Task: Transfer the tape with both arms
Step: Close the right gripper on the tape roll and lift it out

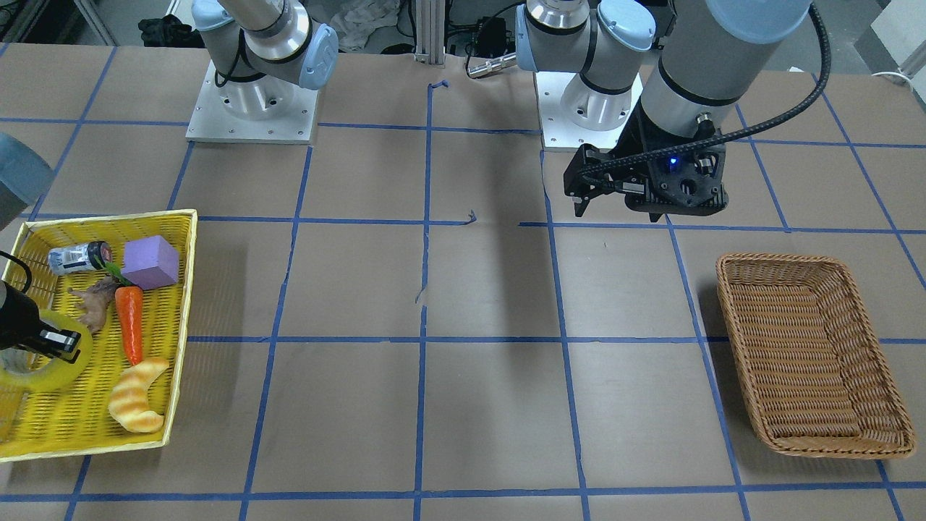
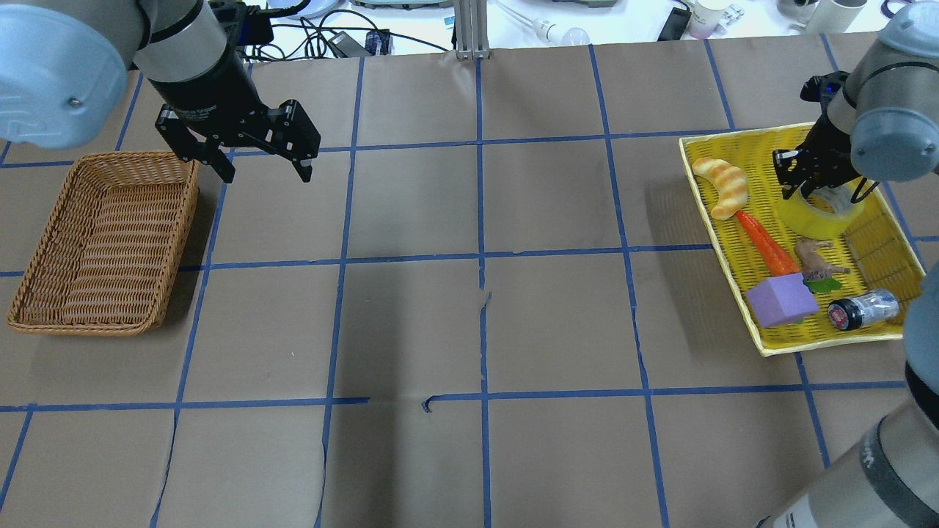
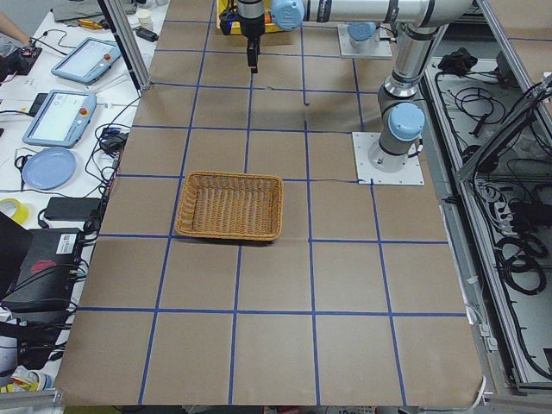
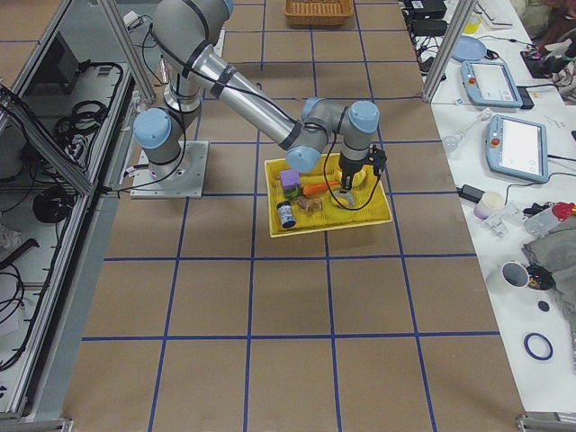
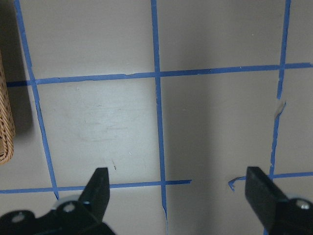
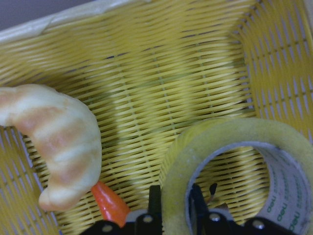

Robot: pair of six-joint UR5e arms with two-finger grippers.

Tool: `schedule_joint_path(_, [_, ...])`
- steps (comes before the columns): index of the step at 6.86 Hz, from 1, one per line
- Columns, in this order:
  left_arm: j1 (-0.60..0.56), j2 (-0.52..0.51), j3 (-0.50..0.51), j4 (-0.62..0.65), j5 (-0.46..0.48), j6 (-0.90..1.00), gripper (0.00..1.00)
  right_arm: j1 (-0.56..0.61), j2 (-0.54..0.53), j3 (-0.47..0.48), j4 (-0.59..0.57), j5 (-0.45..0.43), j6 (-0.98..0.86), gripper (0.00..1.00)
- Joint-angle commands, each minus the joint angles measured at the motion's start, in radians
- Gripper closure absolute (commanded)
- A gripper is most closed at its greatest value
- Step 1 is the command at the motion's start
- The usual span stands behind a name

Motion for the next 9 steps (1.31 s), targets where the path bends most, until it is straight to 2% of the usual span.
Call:
schedule_joint_path(1, [0.000,0.000,-0.001,0.000,0.000,0.000,0.00,0.028,-0.098,-0.053,0.128,0.007,0.050,1.00])
schedule_joint_path(2, [0.000,0.000,-0.001,0.000,0.000,0.000,0.00,0.109,-0.121,-0.085,0.180,0.038,0.163,1.00])
schedule_joint_path(5, [0.002,0.000,-0.001,0.000,0.000,0.000,0.00,0.445,-0.094,-0.085,0.144,0.082,0.710,1.00])
schedule_joint_path(7, [0.002,0.000,-0.001,0.000,0.000,0.000,0.00,0.673,-0.008,-0.082,-0.004,0.098,1.083,1.00])
schedule_joint_path(9, [0.006,0.000,-0.001,0.000,0.001,0.000,0.00,0.841,0.057,-0.085,-0.008,0.096,1.308,1.00])
